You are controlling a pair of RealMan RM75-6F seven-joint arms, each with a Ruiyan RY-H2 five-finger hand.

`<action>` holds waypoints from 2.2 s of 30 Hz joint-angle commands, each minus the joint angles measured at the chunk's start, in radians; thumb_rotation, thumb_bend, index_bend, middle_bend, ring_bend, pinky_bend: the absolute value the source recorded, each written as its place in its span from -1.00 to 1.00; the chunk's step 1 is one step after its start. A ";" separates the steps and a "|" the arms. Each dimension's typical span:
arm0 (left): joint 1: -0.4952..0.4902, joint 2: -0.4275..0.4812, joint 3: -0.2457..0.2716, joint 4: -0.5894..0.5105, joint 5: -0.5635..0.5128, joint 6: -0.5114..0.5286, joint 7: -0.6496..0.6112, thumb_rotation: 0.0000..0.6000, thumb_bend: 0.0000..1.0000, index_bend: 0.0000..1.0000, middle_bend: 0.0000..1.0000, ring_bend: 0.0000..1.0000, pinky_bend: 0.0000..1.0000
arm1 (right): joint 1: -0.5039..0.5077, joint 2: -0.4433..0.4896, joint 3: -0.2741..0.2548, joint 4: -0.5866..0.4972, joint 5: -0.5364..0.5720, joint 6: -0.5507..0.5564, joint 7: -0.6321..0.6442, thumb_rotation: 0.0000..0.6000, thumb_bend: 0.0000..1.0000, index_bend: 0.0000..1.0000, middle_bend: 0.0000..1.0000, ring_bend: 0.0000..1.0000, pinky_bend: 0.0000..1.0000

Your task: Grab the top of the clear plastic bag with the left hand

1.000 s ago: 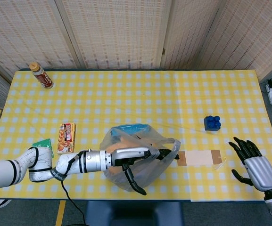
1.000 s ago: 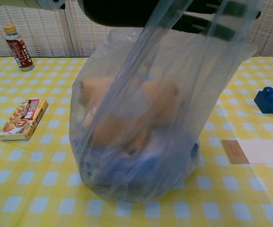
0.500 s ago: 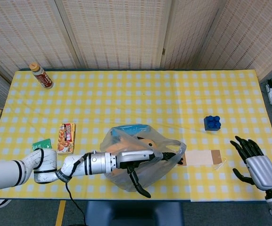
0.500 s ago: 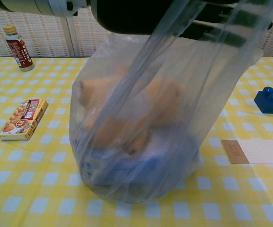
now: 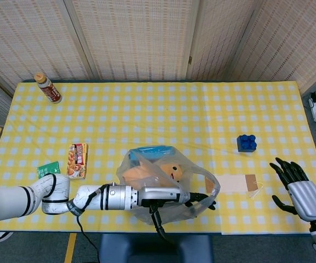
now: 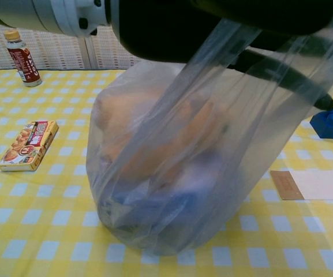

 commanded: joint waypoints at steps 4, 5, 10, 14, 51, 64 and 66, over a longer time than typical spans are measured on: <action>-0.011 -0.011 0.009 0.001 -0.004 0.002 -0.002 1.00 -0.95 -0.79 -0.74 -0.85 -0.54 | -0.004 0.001 0.000 0.002 0.000 0.006 0.002 1.00 -0.27 -1.00 -1.00 -1.00 -1.00; -0.012 -0.014 0.009 0.003 -0.007 0.002 -0.003 1.00 -0.95 -0.79 -0.74 -0.87 -0.61 | -0.005 0.001 0.000 0.002 0.000 0.008 0.003 1.00 -0.27 -1.00 -1.00 -1.00 -1.00; -0.006 -0.036 -0.001 0.009 -0.046 0.000 0.016 1.00 -0.95 -0.89 -0.80 -0.99 -0.92 | -0.007 0.004 0.001 0.004 0.000 0.013 0.011 1.00 -0.27 -1.00 -1.00 -1.00 -1.00; -0.005 -0.049 -0.010 0.008 -0.067 0.011 -0.022 1.00 -0.95 -0.97 -0.91 -1.00 -0.96 | -0.008 0.006 0.002 0.007 0.000 0.014 0.018 1.00 -0.27 -1.00 -1.00 -1.00 -1.00; -0.060 -0.130 0.034 0.054 -0.028 0.029 -0.092 1.00 -0.94 -0.79 -0.81 -0.94 -0.70 | -0.018 0.010 0.010 0.018 0.007 0.026 0.035 1.00 -0.27 -1.00 -1.00 -1.00 -1.00; -0.055 -0.112 0.037 0.000 -0.047 0.037 -0.066 1.00 -0.93 -0.43 -0.28 -0.57 -0.25 | -0.020 0.008 0.010 0.017 0.004 0.030 0.032 1.00 -0.27 -1.00 -1.00 -1.00 -1.00; -0.052 -0.111 0.035 -0.003 -0.053 0.038 -0.059 1.00 -0.91 -0.35 -0.23 -0.54 -0.21 | -0.021 0.008 0.011 0.017 0.004 0.032 0.034 1.00 -0.27 -1.00 -1.00 -1.00 -1.00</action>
